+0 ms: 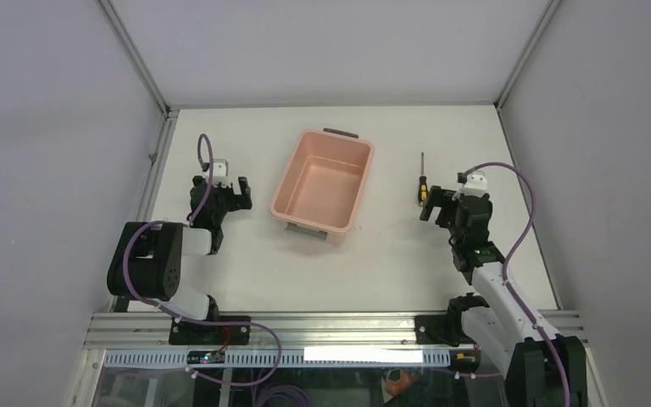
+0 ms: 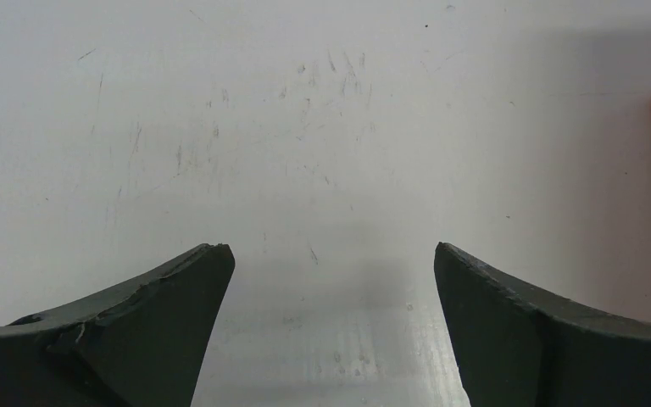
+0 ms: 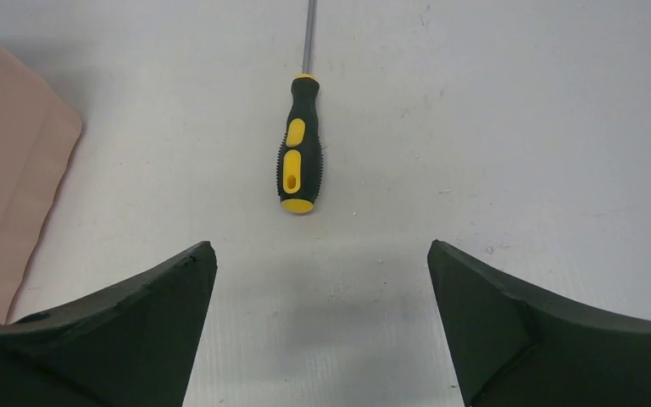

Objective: Put the screwdriver in the bin

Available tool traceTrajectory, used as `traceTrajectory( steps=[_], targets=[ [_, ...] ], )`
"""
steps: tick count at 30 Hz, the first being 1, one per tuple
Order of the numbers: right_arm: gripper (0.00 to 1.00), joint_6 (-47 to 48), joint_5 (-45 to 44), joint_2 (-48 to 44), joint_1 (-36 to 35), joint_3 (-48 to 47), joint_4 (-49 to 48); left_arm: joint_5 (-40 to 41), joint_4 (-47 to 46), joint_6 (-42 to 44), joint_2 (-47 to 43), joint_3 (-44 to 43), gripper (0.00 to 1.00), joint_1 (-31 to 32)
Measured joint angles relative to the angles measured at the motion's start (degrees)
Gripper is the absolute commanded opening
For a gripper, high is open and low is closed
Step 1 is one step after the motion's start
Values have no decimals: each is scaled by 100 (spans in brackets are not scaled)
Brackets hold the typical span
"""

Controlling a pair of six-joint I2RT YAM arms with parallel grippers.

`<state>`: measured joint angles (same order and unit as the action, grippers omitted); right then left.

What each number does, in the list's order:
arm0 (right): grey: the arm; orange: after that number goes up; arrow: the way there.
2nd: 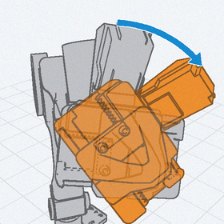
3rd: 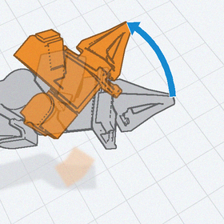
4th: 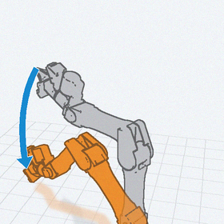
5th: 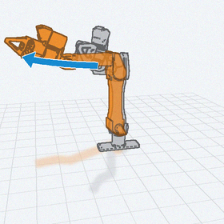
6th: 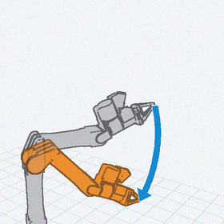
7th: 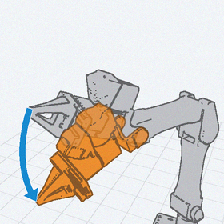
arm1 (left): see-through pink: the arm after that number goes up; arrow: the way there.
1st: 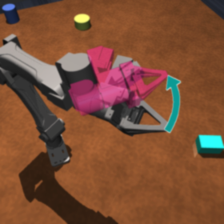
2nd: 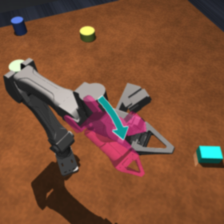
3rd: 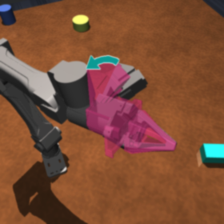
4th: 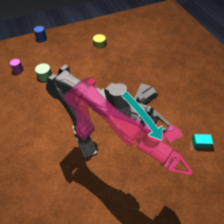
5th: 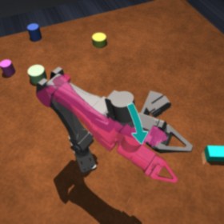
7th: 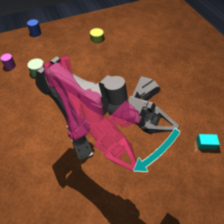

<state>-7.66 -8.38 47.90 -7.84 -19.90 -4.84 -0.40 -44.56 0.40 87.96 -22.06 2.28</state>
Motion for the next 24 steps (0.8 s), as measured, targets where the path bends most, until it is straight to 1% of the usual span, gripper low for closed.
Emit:
traceTrajectory(
  steps=[3,5,7,8,9,11,14,16,19,24],
  targets=[
    [99,-44,2,0,-4,-11,57,0,0,0,0,0,99,0],
    [99,-101,2,72,-13,-225,461,0,0,0,0,0,99,0],
    [99,-192,-15,280,-20,-678,946,0,-2,0,0,0,99,0],
    [99,-293,-57,540,-26,-1250,1532,0,0,0,0,0,99,0],
    [99,-352,-74,769,-26,-1696,1829,0,-2,0,0,0,99,0],
    [99,-514,-81,1528,-28,-3220,2796,0,-2,0,0,0,99,0],
    [99,-636,-105,2590,-31,-5045,3794,0,0,0,0,0,99,0],
    [99,-675,-157,3294,-33,-6000,4435,2,0,0,0,0,99,0],
    [97,-675,-173,4205,-35,-6723,5252,0,0,0,0,0,99,0],
    [93,-575,-13,5622,-33,-7246,6126,0,0,0,0,0,99,0]
  ],
)
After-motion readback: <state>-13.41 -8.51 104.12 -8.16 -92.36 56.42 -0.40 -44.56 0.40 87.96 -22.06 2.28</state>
